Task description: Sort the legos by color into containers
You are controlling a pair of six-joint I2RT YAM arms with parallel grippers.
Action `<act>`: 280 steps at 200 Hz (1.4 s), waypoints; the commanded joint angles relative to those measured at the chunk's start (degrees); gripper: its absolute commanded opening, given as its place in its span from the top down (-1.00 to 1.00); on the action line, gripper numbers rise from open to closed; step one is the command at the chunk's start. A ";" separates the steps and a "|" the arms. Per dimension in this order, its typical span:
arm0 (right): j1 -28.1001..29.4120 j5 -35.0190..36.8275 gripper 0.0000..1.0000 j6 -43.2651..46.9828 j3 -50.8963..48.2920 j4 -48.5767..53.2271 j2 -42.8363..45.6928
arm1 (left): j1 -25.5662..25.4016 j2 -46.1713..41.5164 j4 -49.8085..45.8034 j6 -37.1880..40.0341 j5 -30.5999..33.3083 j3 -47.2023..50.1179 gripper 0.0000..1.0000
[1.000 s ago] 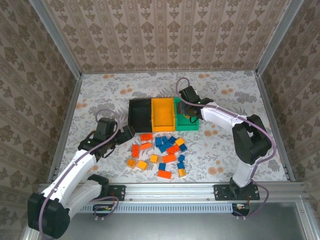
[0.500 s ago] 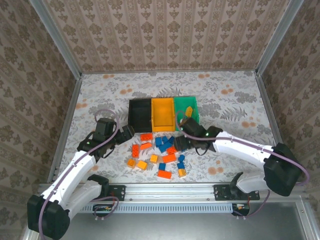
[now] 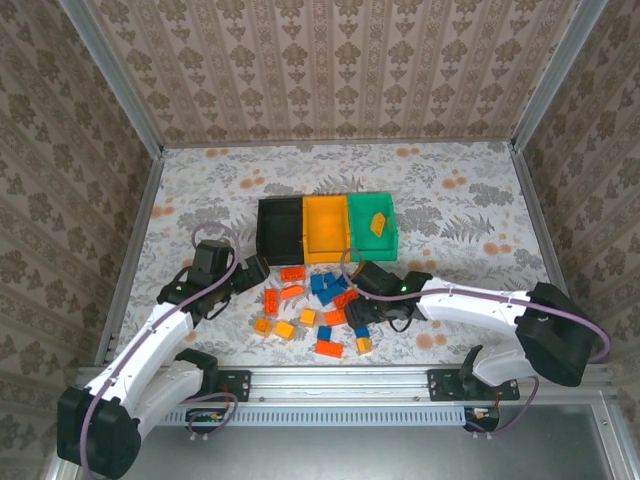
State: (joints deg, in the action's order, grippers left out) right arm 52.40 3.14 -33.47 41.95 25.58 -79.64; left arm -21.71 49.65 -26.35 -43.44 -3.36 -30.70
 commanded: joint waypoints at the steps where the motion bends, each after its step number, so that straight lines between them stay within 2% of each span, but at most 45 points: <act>1: 0.38 1.23 -0.54 -1.48 0.85 -0.61 -2.77 | 0.59 -0.27 0.49 0.88 -0.53 0.81 -0.99; 36: 0.25 5.12 -0.44 -2.70 0.16 0.16 -4.66 | 0.75 0.07 1.04 0.64 -0.81 0.91 -1.00; 76: -1.24 6.88 0.02 -4.41 -2.61 -0.58 -1.99 | 0.88 0.34 0.99 0.68 -0.95 0.90 -1.00; 95: -2.51 6.50 0.03 -4.41 -3.19 -0.79 -1.34 | 0.89 0.36 1.21 0.64 -1.07 1.04 -1.00; 115: -3.02 5.91 -0.08 -4.41 -3.36 -1.00 -2.10 | 0.89 0.68 1.25 0.69 -1.13 1.10 -1.00; 127: -3.04 5.57 -0.08 -4.41 -3.63 -1.47 -2.32 | 0.93 0.67 1.23 0.64 -1.17 1.19 -1.00; 175: -3.48 4.95 0.27 -3.61 -3.36 -0.96 0.36 | 0.97 0.70 1.14 0.77 -1.19 1.08 -1.00; 205: -4.13 4.91 0.38 0.15 2.49 3.79 6.88 | 1.01 0.51 0.65 1.08 -1.30 0.30 -1.00; 225: -4.50 4.25 0.37 3.45 9.83 4.83 6.87 | 1.06 -0.11 0.50 1.02 -1.28 0.35 -1.00; 252: -4.80 3.94 0.36 6.01 19.29 4.03 0.36 | 0.97 -1.31 -0.09 0.62 -1.24 1.15 -0.99; 280: -5.47 3.37 0.36 7.33 28.91 1.11 -11.68 | 1.09 -2.51 -2.35 0.29 0.06 1.41 -1.00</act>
State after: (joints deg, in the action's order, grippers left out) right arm 47.77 7.03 -29.15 65.32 27.31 -82.50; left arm -21.21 48.75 -25.98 -43.44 -3.88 -30.09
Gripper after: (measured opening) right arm 0.380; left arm 0.997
